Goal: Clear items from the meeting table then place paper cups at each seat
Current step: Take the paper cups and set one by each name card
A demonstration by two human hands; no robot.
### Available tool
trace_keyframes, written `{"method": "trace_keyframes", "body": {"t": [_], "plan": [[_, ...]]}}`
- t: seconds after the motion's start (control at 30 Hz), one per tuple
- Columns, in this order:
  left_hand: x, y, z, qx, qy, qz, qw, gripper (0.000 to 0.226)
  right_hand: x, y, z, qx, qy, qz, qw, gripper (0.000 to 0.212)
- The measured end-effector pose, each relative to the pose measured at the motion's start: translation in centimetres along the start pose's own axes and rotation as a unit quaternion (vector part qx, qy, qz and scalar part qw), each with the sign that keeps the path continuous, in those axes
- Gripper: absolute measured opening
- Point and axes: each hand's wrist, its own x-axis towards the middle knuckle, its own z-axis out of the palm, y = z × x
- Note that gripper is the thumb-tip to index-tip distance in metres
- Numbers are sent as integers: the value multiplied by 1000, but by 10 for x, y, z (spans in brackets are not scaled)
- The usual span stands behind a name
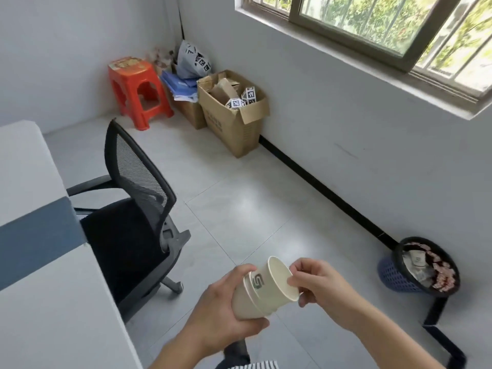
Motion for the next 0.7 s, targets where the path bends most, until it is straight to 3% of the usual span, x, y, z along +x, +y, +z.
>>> {"method": "trace_keyframes", "body": {"t": [0.1,0.17,0.3,0.6,0.7], "plan": [[51,15,-16,19,0,2,1000,69,30,-31,-26,78,-16,-14,997,12],[81,23,-24,11,15,3,1000,66,50,-45,-38,111,-43,-32,992,30],[145,33,-35,11,44,-20,999,67,98,-77,-52,43,-68,-83,993,63],[307,53,-78,-21,166,-114,979,76,272,-194,-130,72,17,-108,991,64],[336,48,-108,-77,228,-148,959,76,330,-241,-148,37,-8,-114,993,64]]}}
